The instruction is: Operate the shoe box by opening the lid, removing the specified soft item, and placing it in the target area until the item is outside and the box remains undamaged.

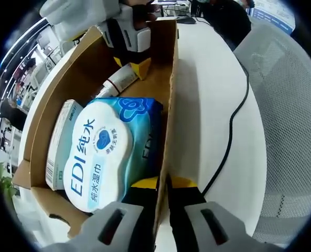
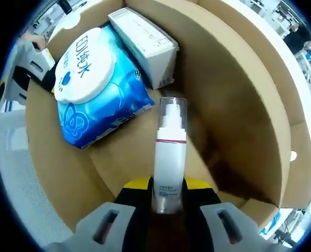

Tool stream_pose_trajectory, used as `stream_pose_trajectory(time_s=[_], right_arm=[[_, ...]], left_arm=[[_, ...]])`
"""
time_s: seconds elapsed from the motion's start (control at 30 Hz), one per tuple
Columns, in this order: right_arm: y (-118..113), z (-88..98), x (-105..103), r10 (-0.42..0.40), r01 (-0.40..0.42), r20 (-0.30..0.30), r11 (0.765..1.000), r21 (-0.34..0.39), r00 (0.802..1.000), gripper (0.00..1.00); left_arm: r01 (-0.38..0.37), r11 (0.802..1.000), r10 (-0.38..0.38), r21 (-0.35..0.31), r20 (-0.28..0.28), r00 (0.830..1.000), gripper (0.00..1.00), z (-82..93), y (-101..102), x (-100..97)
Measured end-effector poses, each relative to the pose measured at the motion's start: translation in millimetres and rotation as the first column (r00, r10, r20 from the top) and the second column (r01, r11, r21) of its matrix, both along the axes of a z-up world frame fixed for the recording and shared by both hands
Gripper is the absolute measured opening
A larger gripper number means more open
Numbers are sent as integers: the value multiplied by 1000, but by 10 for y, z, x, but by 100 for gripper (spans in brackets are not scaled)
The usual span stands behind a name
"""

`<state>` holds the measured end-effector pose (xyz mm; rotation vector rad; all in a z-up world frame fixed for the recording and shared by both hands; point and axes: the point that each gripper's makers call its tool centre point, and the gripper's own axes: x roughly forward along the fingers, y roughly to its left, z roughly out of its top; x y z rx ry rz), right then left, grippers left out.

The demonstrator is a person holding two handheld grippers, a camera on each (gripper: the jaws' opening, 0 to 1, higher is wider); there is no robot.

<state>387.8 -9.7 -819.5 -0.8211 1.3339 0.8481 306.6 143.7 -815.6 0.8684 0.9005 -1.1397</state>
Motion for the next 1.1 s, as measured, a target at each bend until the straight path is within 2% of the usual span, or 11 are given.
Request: stream_pose_trajectory(time_s=[0.27,0.4,0.53,0.8,0.9,1.0,1.03,1.1], right_arm=[[-7,9,0,-34,33,8,999,30,999,18],[-50,45,-15,-12,11,32,1000,20,999,18],[-62,70,-71,-41,40,22,998,39,999,18],[-73,149,-116,-17,14,49,998,59,999,18],[-42,197,-124,-73,68,49,993,93,996,18],[59,284,-166,-170,164,23,974,156,985,18],[85,299,-192,-188,184,5,968,169,982,18],[112,327,-189,-199,194,9,963,188,980,18]], left_arm=[[0,1000,0,1,-4,1000,4,2,3,-4],[-2,1000,2,1,0,1000,4,0,7,-3],[-2,1000,2,1,-1,1000,4,-3,11,-5],[0,1000,0,1,1,1000,4,-8,15,-6],[0,1000,0,1,2,1000,4,-6,13,-4],[1,1000,-1,1,2,1000,4,-4,15,-3],[1,1000,-1,1,3,1000,4,-6,16,-2],[1,1000,-1,1,3,1000,4,-7,16,-2]])
